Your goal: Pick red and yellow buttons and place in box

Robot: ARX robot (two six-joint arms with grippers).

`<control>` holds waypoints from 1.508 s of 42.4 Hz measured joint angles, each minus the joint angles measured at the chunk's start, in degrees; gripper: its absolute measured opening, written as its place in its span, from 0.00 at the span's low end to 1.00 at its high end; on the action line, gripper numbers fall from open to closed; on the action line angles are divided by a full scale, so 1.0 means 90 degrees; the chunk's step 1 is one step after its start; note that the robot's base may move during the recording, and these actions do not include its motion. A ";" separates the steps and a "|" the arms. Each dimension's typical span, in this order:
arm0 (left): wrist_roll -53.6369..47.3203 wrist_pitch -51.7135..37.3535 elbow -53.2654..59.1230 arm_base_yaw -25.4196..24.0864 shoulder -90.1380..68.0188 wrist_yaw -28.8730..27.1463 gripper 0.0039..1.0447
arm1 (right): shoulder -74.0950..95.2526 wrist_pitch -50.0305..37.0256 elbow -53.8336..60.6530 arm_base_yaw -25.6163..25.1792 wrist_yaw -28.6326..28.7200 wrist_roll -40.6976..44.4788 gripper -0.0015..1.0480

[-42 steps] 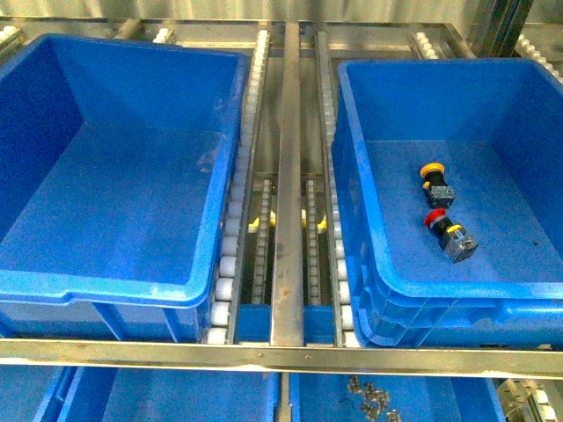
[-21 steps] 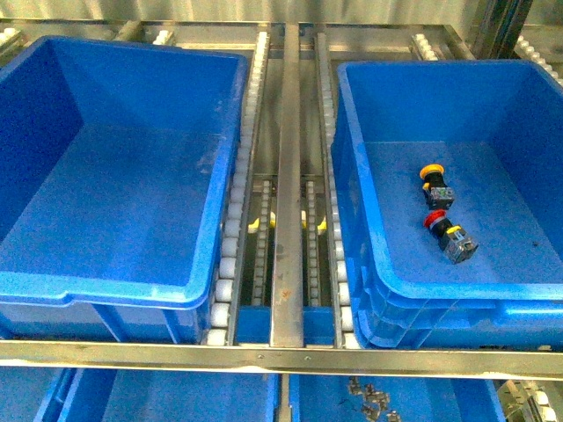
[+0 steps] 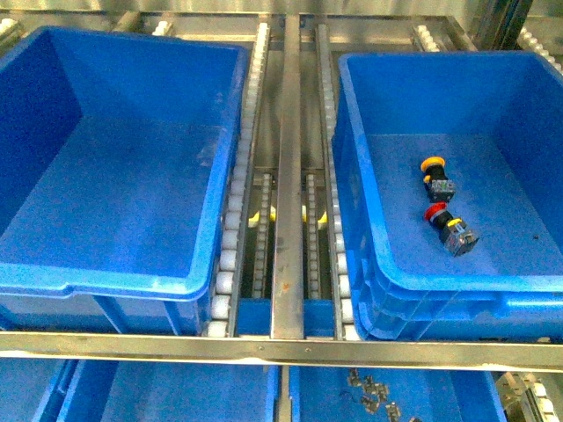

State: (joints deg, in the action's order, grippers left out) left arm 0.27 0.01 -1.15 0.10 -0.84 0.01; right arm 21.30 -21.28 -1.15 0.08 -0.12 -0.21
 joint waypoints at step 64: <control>-0.0002 0.0000 0.0000 0.0000 0.0000 0.0002 0.93 | -0.2336 0.2348 -0.0005 0.0000 0.0017 0.0005 0.93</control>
State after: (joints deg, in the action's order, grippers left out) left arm 0.25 0.01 -1.15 0.10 -0.84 0.03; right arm 0.27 -0.14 -1.19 0.08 0.03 -0.16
